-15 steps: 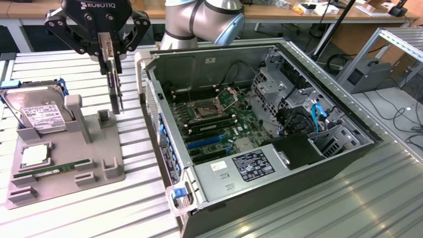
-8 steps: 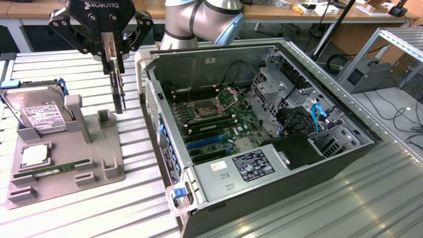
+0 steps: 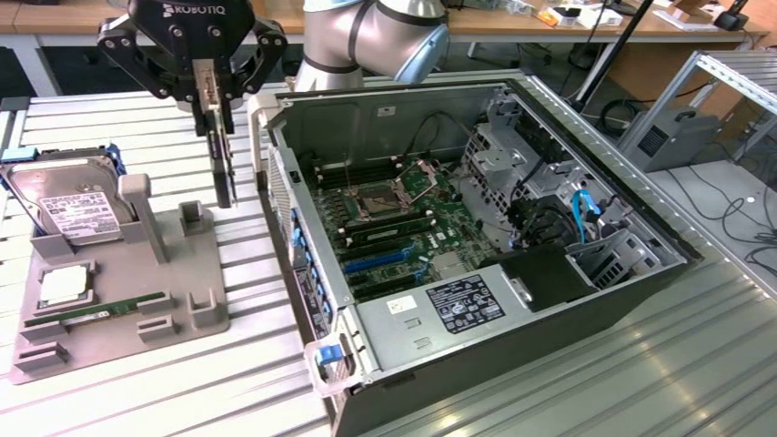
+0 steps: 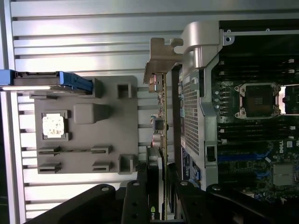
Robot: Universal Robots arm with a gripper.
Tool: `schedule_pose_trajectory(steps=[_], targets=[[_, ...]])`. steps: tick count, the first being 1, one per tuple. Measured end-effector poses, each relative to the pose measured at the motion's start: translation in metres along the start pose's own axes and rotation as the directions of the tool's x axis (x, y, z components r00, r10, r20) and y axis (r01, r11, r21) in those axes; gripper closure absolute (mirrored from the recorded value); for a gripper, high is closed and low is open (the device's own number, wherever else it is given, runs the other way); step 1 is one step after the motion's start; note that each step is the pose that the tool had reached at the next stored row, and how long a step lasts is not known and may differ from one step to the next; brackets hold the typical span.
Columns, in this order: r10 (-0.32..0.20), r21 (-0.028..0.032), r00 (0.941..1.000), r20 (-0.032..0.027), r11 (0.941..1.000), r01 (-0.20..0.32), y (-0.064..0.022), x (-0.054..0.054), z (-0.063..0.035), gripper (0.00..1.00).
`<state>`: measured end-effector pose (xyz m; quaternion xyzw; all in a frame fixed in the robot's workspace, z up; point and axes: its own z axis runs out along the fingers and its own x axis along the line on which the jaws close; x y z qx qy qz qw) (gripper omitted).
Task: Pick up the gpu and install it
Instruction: 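Pick up the gpu and move the gpu toward the slot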
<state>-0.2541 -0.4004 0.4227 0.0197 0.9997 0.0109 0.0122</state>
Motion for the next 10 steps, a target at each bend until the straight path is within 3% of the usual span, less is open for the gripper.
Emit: schedule_pose_trajectory(steps=[10], targets=[[0.000,0.0000,1.0000,0.0000,1.0000,0.000,0.0002,-0.0051,0.0001,0.73]])
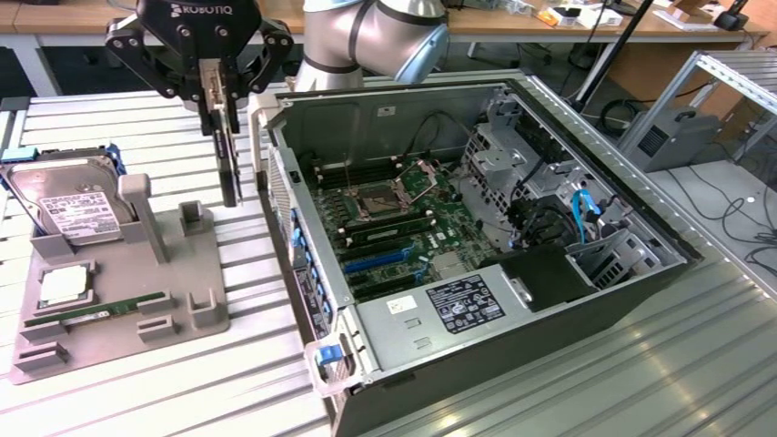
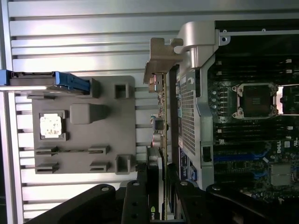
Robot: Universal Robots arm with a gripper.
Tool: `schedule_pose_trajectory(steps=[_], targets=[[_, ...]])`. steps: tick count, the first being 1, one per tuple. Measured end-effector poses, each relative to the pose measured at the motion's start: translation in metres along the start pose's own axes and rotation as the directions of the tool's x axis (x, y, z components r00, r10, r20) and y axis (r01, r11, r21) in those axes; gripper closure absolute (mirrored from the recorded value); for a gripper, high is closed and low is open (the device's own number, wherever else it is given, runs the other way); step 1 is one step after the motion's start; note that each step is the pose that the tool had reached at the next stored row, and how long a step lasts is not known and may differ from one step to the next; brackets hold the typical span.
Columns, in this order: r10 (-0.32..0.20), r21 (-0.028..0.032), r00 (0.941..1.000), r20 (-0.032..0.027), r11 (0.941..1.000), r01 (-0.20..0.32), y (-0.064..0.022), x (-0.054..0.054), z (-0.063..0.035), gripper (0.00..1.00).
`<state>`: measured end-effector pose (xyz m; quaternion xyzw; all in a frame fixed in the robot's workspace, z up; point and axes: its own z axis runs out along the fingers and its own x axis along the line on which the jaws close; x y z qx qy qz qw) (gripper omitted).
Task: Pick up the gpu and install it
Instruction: 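Pick up the gpu and move the gpu toward the slot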
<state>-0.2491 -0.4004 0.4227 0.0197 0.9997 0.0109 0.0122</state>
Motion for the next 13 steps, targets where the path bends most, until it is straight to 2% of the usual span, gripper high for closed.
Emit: schedule_pose_trajectory(steps=[13], targets=[[0.000,0.0000,1.0000,0.0000,1.0000,0.000,0.0003,-0.0067,0.0002,0.73]])
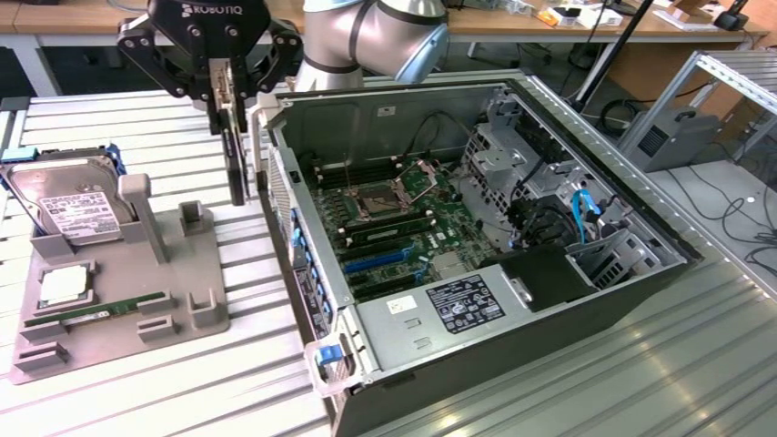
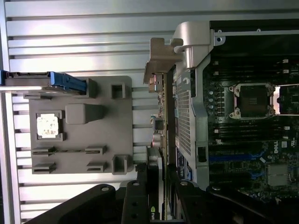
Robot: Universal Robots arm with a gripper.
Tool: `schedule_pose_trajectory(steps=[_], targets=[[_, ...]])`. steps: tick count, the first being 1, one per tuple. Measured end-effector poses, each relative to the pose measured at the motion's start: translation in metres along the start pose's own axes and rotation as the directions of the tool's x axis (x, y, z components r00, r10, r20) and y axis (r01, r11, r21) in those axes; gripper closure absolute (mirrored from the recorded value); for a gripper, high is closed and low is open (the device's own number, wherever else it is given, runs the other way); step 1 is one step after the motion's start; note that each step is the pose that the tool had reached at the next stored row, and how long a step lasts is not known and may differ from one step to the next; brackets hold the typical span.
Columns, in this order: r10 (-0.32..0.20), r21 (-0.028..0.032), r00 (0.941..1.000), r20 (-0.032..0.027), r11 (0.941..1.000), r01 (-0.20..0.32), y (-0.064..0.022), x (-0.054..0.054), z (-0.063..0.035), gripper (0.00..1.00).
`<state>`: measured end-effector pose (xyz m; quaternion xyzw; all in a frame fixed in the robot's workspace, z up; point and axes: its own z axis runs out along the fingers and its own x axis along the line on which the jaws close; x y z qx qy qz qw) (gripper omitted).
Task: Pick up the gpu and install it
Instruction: 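Pick up the gpu and move the gpu toward the slot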
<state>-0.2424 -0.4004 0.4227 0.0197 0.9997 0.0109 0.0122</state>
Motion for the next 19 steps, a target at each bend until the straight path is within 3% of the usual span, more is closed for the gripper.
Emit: schedule_pose_trajectory(steps=[19], targets=[[0.000,0.0000,1.0000,0.0001,1.0000,0.000,0.0004,-0.011,0.0003,0.73]])
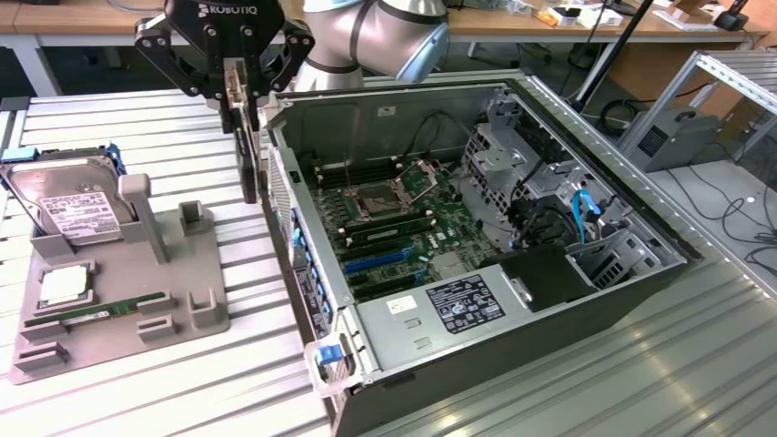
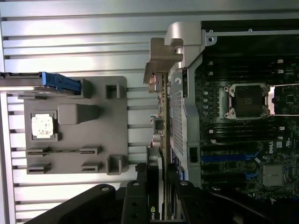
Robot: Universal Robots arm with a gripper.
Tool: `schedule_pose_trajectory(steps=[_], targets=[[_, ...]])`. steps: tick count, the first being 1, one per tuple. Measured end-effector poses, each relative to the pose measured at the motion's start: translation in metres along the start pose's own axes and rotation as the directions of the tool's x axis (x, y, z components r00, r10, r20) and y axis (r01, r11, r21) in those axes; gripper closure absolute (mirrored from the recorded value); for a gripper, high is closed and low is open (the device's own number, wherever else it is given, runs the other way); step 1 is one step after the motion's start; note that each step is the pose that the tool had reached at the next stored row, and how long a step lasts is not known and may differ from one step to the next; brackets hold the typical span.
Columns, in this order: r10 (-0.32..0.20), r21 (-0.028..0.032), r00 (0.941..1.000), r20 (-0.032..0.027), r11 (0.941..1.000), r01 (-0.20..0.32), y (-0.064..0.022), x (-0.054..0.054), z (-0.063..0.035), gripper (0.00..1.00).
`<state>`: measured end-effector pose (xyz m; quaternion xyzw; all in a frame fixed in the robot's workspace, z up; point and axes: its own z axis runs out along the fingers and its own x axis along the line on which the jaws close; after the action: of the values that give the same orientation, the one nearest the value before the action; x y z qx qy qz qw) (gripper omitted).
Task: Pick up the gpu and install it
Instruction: 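Pick up the gpu and move the gpu toward the slot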
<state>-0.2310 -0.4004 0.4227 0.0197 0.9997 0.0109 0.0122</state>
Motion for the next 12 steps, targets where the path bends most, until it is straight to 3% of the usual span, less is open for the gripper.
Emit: schedule_pose_trajectory(steps=[12], targets=[[0.000,0.0000,1.0000,-0.0001,1.0000,0.000,0.0004,-0.0102,0.0002,0.73]])
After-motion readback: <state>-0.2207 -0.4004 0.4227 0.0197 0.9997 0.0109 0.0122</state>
